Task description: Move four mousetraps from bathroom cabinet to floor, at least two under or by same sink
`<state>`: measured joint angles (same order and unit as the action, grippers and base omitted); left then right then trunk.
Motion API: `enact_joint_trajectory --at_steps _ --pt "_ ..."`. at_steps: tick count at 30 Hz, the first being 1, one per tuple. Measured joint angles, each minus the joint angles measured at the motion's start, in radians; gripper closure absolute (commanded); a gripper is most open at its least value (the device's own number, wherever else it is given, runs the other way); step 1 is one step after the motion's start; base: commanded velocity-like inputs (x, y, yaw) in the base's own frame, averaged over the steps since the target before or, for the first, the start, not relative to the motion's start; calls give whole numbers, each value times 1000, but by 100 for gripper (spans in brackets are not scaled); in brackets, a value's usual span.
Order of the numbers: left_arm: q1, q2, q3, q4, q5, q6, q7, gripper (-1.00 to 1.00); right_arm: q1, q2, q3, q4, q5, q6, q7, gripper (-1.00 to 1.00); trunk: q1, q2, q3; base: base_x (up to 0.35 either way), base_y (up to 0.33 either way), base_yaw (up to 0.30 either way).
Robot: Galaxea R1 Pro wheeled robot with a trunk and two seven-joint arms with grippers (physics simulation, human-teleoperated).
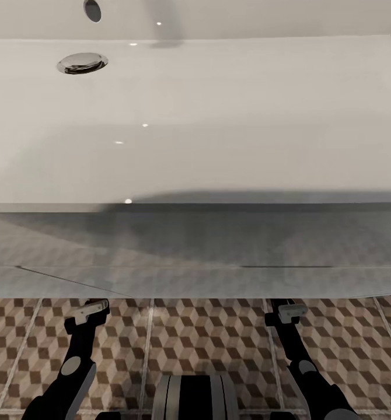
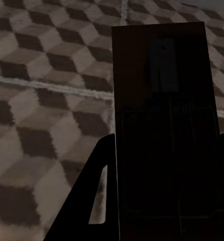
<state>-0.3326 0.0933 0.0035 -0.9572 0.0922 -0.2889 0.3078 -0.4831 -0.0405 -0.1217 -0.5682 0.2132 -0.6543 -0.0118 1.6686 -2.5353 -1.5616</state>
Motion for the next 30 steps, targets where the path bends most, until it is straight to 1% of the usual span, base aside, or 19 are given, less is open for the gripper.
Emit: enact_joint_trajectory --at_steps 5,16,28,30 --pt "0 -1 0 1 -14 0 -1 100 0 0 1 0 0 1 0 100 0 0 0 0 0 0" --pt "0 -2 0 1 -16 1 0 100 0 0 1 1 0 1 -1 100 0 0 0 0 0 0" --pt "0 -2 0 1 -17 1 1 100 0 0 1 2 -1 1 -1 100 5 -3 -46 0 0 0" --pt "0 -2 0 1 -17 1 0 100 0 0 1 2 -1 1 -1 100 5 -3 -46 0 0 0"
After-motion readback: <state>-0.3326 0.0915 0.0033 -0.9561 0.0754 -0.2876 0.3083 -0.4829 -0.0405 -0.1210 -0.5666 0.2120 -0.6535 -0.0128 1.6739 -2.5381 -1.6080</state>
